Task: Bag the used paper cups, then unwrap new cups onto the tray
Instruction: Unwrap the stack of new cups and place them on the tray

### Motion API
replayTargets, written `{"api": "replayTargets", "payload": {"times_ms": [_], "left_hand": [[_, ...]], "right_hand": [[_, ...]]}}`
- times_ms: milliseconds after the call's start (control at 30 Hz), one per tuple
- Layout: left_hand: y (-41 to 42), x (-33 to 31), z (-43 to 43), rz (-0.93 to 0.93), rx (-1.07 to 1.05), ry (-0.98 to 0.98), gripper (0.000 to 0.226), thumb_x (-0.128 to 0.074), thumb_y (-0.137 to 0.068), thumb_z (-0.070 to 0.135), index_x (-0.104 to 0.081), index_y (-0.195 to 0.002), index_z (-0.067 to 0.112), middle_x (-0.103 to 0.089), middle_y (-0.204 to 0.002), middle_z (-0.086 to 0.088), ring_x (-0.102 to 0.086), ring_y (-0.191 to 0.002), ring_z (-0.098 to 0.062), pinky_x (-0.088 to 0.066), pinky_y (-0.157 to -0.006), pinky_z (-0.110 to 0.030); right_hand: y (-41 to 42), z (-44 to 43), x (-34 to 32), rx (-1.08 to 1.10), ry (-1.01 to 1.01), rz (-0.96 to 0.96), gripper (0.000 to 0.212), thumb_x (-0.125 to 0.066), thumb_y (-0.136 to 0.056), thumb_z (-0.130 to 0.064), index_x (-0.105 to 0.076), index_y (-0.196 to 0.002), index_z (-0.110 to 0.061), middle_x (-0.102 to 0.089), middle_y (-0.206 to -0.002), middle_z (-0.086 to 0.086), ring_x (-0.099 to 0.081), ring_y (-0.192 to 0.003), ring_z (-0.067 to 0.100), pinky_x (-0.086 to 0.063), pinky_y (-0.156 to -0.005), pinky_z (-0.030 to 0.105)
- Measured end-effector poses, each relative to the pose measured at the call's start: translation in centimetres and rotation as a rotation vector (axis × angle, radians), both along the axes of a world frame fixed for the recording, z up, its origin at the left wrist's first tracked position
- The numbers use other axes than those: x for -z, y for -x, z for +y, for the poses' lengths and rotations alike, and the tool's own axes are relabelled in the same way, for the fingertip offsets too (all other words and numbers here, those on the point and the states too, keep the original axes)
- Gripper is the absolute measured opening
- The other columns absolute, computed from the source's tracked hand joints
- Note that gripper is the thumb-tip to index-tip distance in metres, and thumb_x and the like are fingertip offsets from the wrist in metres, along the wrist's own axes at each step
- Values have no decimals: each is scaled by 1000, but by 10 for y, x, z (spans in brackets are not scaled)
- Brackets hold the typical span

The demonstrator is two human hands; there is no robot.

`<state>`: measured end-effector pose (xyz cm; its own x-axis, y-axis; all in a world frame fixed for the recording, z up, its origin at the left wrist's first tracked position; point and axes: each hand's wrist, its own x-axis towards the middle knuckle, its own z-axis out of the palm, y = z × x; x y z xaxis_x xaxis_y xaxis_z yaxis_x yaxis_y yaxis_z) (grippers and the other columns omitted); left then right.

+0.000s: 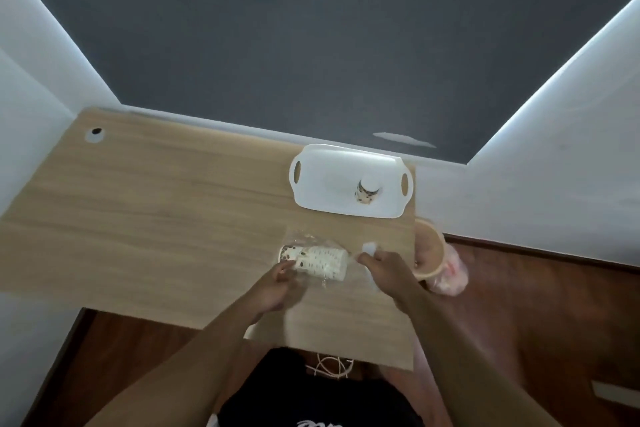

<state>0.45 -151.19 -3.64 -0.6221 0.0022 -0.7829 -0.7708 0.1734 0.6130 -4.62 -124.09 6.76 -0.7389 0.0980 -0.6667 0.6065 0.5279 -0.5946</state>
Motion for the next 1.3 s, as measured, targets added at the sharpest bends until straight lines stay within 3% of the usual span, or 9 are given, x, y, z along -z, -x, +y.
{"api": "replayTargets", "payload": {"times_ms": [67, 233, 533, 667, 800, 967, 1100, 1233, 1300], "left_hand": [[3, 1, -11, -21, -52, -68, 37, -61, -114, 19, -63, -145, 38, -78, -121, -5, -69, -72, -10, -56, -60, -28], [12, 16, -39, -102, -131, -237, 35, -72, -109, 26, -70, -145, 21, -75, -139, -20, -74, -108, -31, -63, -108, -60], [12, 6, -23, -277, -389, -538, 89, -51, -107, 73, -47, -160, 2, -67, -152, -24, -65, -141, -48, -57, -114, -64], [20, -22, -18, -212, -453, -778, 95, -57, -98, 84, -44, -163, 14, -68, -151, -27, -67, -140, -49, -53, -118, -66], [38, -61, -23, 10, -542, -964, 87, -51, -102, 77, -53, -160, 13, -66, -153, -29, -72, -134, -46, -71, -91, -49], [75, -105, -46, 182, -512, -810, 57, -64, -105, 49, -66, -147, 11, -82, -127, -15, -87, -95, -22, -71, -81, -34], [89, -136, -61, 270, -471, -671, 58, -76, -95, 51, -71, -140, 14, -82, -125, -12, -85, -88, -18, -72, -73, -32], [94, -156, -68, 358, -412, -566, 64, -78, -95, 50, -65, -151, 21, -82, -133, -10, -84, -101, -21, -71, -76, -35], [92, -162, -69, 383, -350, -521, 60, -77, -100, 49, -62, -153, 26, -80, -140, -8, -82, -113, -25, -71, -82, -39]], "right_hand": [[3, -15, -10, 10, 20, 31, 44, -72, -97, -40, -73, -88, 3, -61, -80, 5, -54, -73, 21, -38, -68, 37], [11, -39, -41, 28, 124, 93, 47, -74, -80, -58, -83, -95, -14, -82, -97, 5, -75, -88, 21, -54, -77, 39], [17, -63, -107, 117, 529, 167, 24, -73, -102, -21, -81, -118, -4, -82, -124, 5, -81, -113, 25, -56, -116, 49], [21, -58, -138, 77, 677, 214, 29, -58, -110, -17, -72, -128, 0, -80, -132, 12, -77, -122, 34, -55, -114, 46], [29, -38, -151, 82, 709, 234, 46, -33, -111, -20, -68, -129, 3, -75, -139, 19, -74, -122, 39, -53, -100, 46], [32, -10, -152, -32, 777, 195, 56, -23, -108, -7, -61, -148, 3, -68, -149, 20, -68, -134, 42, -55, -104, 42], [35, -16, -149, -341, 637, 243, 44, -49, -115, -4, -57, -156, -16, -67, -153, 6, -73, -129, 38, -60, -108, 43], [46, -42, -134, -459, 396, 283, 60, -71, -95, 18, -64, -146, -13, -72, -143, -7, -72, -129, 30, -62, -102, 47], [46, -54, -134, -388, 290, 263, 56, -67, -97, 16, -66, -122, -33, -74, -117, -29, -68, -130, 16, -59, -107, 34]]}}
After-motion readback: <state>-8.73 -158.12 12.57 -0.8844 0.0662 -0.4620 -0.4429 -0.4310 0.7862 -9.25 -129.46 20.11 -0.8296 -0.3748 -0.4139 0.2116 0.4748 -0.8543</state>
